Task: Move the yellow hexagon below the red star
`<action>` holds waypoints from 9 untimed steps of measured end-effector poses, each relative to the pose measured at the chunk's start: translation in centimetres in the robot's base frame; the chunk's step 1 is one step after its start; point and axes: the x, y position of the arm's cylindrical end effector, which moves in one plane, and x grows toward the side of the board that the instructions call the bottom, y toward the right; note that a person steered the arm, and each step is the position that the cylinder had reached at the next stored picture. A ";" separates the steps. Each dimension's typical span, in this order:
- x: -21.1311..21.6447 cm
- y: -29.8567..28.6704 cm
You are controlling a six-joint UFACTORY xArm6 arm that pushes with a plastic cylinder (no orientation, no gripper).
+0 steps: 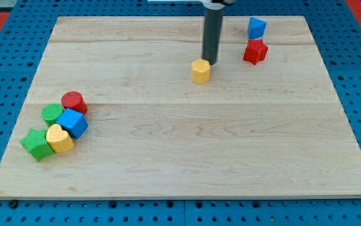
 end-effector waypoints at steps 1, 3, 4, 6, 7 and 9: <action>0.0 -3.8; 4.2 -2.7; 4.2 2.8; 7.5 5.8; 11.3 4.6; 10.2 13.0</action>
